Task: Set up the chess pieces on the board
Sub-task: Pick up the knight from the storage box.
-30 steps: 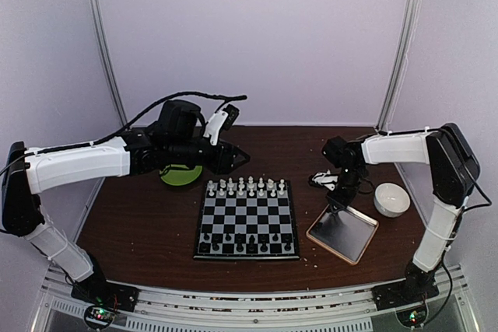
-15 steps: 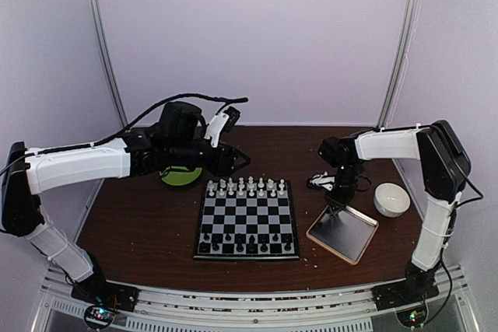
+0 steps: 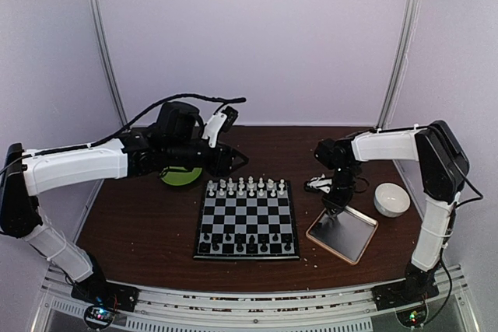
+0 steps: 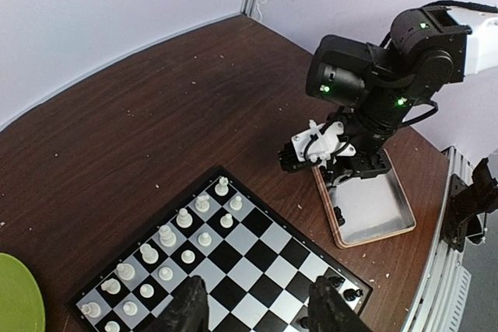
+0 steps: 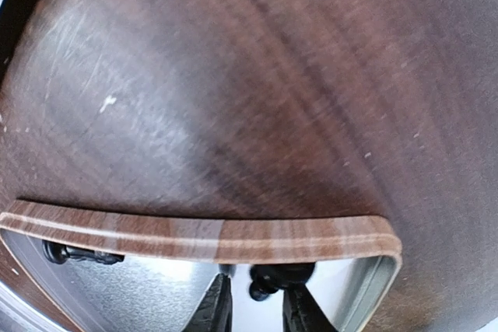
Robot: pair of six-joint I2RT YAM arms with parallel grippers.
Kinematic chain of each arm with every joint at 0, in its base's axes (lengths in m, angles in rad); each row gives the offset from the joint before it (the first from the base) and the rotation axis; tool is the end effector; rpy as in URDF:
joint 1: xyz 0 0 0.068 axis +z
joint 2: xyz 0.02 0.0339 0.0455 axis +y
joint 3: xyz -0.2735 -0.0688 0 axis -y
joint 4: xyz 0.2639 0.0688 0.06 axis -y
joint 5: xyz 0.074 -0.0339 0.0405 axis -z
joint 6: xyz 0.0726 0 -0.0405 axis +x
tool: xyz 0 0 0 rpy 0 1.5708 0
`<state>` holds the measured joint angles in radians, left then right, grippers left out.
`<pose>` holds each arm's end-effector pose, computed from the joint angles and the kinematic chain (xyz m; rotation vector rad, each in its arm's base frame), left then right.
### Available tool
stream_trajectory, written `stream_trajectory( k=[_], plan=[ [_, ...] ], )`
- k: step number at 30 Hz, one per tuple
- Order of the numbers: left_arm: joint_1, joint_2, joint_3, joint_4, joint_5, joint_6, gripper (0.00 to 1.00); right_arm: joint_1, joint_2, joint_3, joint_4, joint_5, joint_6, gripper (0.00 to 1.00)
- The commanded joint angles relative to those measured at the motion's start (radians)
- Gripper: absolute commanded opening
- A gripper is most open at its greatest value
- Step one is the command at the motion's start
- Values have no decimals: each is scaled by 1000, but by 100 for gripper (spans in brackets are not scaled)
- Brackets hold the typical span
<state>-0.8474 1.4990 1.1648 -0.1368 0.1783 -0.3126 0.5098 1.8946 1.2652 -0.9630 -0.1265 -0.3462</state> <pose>0.2544 -0.3076 0.2904 0.6831 2.0467 -0.8848 0.3032 0.1800 0.1200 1.2863 -2.8247 -0.1932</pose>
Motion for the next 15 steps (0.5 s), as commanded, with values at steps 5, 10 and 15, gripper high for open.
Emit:
stream_trajectory(
  k=[5, 10, 15],
  plan=[
    [-13, -59, 8, -5, -32, 7, 45, 22, 67, 91, -45, 78, -4, 21],
    [-15, -81, 7, -26, -50, 8, 45, 24, 68, 90, -58, 72, -12, 13],
    [-15, -90, 7, -39, -56, 16, 45, 24, 26, 34, -72, -28, -38, 9]
  ],
)
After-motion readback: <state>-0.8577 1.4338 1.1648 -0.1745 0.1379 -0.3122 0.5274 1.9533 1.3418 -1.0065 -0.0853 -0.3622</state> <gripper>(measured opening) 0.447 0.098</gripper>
